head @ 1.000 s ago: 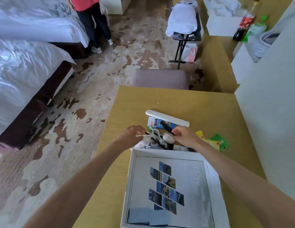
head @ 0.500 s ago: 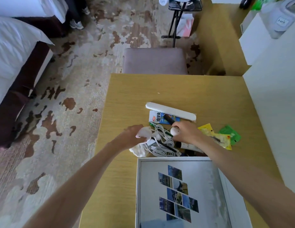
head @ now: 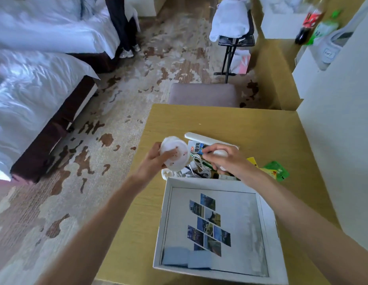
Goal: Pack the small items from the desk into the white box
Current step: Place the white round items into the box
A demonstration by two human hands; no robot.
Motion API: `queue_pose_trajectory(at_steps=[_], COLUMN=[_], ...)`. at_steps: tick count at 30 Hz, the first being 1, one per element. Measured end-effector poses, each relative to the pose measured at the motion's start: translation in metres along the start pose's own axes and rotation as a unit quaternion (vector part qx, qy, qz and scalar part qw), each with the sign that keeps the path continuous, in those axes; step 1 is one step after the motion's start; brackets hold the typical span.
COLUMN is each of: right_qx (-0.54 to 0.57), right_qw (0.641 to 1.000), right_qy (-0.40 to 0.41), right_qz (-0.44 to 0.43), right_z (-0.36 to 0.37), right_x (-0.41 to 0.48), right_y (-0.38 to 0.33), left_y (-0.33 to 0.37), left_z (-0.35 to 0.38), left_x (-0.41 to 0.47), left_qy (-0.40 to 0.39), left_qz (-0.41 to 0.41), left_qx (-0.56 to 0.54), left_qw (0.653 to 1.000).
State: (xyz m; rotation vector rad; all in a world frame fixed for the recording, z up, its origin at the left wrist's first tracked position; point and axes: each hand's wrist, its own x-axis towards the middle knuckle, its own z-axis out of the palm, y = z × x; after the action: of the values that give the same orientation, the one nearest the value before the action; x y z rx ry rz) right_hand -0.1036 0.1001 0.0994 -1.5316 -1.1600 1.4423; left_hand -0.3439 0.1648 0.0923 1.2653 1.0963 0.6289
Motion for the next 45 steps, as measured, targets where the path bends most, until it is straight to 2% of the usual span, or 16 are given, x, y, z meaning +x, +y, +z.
queue_pose_trajectory(at_steps=[4,8,14,18,20,23,27,31,34,37,39,40,43,45], right_qx=[-0.05,-0.057,-0.05,-0.094,-0.093,-0.09,-0.093,-0.115,-0.164,-0.236,-0.312,-0.373,-0.529,-0.564], right_qw=[0.998,0.998,0.997,0.987,0.982,0.977,0.977,0.982,0.972,0.963,0.944,0.923,0.848,0.825], right_qy=[-0.017,-0.003,0.014,0.028,0.047,0.079,0.107,0.121,0.158,0.115,0.072,0.052,0.01,-0.01], right_qz=[-0.023,-0.041,0.049,0.126,0.155,0.176,0.159,0.092,0.055,0.066,0.079,0.074,0.015,-0.024], right_z=[0.021,0.038,0.05,0.065,0.075,0.091,0.109,0.117,0.109,0.092,0.081,0.076,0.068,0.067], right_x=[-0.035,-0.052,-0.056,-0.043,-0.034,-0.02,-0.006,-0.007,-0.02,-0.034,-0.044,-0.048,-0.058,-0.063], right_y=[0.001,0.016,0.053,0.079,0.087,0.094,0.095,0.092,0.089,0.099,0.109,0.115,0.132,0.141], left_y=[-0.005,-0.017,-0.042,-0.062,-0.072,-0.08,-0.081,-0.077,-0.077,-0.079,-0.082,-0.083,-0.086,-0.087], left_z=[0.032,0.042,0.014,-0.013,-0.02,-0.019,-0.005,0.002,0.003,0.007,0.01,0.011,0.012,0.011], left_x=[-0.046,-0.068,-0.077,-0.078,-0.078,-0.074,-0.062,-0.05,-0.044,-0.041,-0.04,-0.039,-0.038,-0.037], left_qy=[-0.034,-0.01,0.065,0.083,0.073,0.005,-0.046,-0.048,-0.032,-0.035,-0.032,-0.028,-0.028,-0.029], left_qz=[0.032,0.029,0.022,0.029,0.023,0.002,0.011,0.01,-0.002,-0.005,0.003,0.005,0.005,0.002], left_qx=[0.005,0.065,0.179,0.243,0.288,0.387,0.465,0.494,0.522,0.537,0.554,0.557,0.549,0.539], left_qw=[0.999,0.997,0.981,0.966,0.955,0.922,0.884,0.868,0.852,0.843,0.832,0.83,0.836,0.842])
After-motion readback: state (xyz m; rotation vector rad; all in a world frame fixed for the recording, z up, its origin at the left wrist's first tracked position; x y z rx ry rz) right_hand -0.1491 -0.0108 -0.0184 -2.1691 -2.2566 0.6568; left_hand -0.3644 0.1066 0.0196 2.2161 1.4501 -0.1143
